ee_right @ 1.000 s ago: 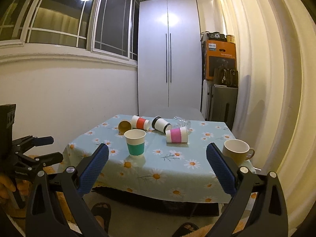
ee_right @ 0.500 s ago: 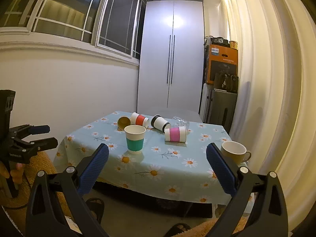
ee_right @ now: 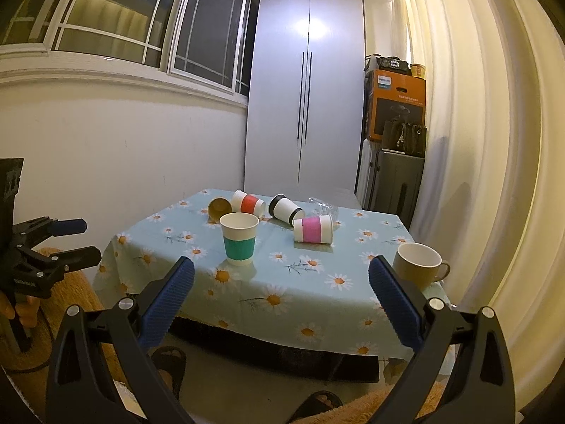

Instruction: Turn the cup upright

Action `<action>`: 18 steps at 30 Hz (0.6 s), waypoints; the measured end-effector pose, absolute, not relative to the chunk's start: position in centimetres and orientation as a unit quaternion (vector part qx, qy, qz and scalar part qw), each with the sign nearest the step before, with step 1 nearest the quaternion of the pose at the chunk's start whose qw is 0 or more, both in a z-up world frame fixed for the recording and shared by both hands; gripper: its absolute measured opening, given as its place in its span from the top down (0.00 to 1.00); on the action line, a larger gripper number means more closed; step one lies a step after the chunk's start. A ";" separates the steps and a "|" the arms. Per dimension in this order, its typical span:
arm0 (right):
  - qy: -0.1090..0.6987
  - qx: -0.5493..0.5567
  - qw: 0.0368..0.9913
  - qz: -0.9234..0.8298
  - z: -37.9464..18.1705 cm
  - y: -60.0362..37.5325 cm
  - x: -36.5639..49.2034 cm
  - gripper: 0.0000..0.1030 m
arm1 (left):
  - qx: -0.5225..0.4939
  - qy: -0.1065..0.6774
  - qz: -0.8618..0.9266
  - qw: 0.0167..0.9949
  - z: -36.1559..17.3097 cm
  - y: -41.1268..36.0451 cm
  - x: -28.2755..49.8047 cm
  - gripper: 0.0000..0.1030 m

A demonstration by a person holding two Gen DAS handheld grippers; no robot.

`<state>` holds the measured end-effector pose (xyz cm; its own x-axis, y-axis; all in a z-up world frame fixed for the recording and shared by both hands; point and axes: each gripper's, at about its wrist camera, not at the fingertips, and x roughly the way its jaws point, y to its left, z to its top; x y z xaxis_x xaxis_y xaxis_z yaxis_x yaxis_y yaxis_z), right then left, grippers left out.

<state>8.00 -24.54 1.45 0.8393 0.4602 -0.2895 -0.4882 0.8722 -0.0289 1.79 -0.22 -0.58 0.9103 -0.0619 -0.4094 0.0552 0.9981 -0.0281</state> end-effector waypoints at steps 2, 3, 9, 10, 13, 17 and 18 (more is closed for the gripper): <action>0.139 -0.052 0.958 0.247 1.4 -24.5 8.0 0.05 | -0.008 0.210 -0.030 0.977 -0.6 -0.2 1.8 0.06; 0.139 -0.052 0.958 0.247 1.4 -24.6 8.0 0.05 | -0.008 0.211 -0.029 0.977 -0.6 -0.2 1.8 0.06; 0.141 -0.051 0.957 0.247 1.4 -24.6 8.1 0.05 | -0.008 0.210 -0.029 0.977 -0.6 -0.2 1.8 0.06; 0.141 -0.051 0.957 0.247 1.4 -24.6 8.1 0.05 | -0.008 0.211 -0.029 0.977 -0.6 -0.2 1.8 0.06; 0.141 -0.051 0.957 0.247 1.4 -24.6 8.1 0.05 | -0.008 0.210 -0.029 0.977 -0.6 -0.2 1.8 0.06; 0.142 -0.052 0.957 0.246 1.3 -24.6 8.2 0.05 | -0.008 0.210 -0.029 0.977 -0.6 -0.2 1.8 0.06; 0.142 -0.052 0.958 0.246 1.3 -24.6 8.2 0.05 | -0.008 0.211 -0.030 0.977 -0.6 -0.2 1.8 0.06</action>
